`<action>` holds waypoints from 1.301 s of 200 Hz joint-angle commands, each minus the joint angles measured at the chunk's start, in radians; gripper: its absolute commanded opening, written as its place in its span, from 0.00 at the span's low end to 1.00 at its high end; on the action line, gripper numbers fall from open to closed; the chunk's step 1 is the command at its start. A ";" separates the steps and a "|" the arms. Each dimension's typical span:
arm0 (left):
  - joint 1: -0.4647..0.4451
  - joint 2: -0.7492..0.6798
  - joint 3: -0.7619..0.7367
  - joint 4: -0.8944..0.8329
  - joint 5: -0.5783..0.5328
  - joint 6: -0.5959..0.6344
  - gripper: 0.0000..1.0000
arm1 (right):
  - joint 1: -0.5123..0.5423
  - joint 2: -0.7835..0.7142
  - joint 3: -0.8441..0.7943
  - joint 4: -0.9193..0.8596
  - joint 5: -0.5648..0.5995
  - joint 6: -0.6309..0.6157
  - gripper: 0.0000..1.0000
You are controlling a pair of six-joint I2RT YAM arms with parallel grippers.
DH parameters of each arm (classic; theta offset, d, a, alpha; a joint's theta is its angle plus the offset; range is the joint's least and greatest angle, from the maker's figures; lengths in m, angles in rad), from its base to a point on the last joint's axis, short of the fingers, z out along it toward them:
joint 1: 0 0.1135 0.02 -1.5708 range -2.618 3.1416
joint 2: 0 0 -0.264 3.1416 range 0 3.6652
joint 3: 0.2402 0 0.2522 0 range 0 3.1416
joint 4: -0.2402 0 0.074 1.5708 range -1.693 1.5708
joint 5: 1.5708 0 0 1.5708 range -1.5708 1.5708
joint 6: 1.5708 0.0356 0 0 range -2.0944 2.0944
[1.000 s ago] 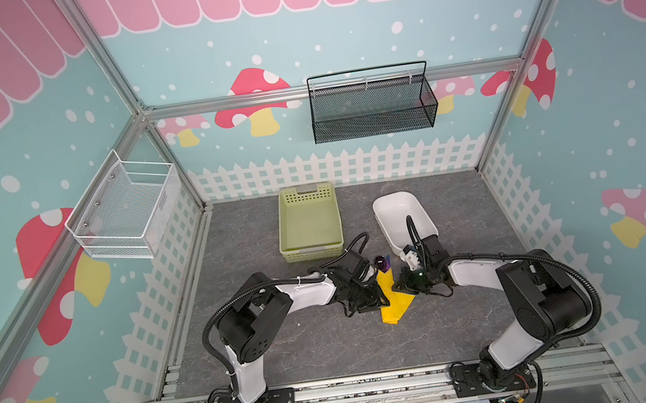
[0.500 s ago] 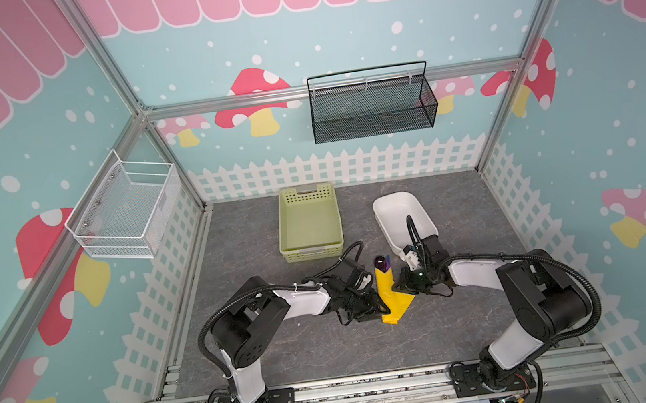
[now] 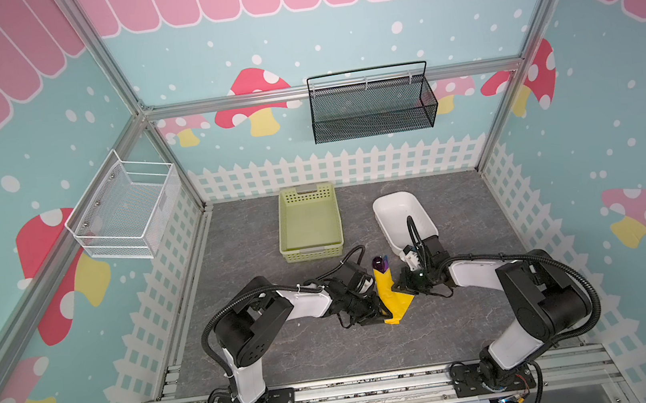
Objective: Place the utensils on the paper napkin and roll it up
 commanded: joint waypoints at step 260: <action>0.140 0.211 0.282 -0.315 -0.332 0.160 0.39 | 0.006 0.021 -0.059 -0.070 0.018 -0.007 0.01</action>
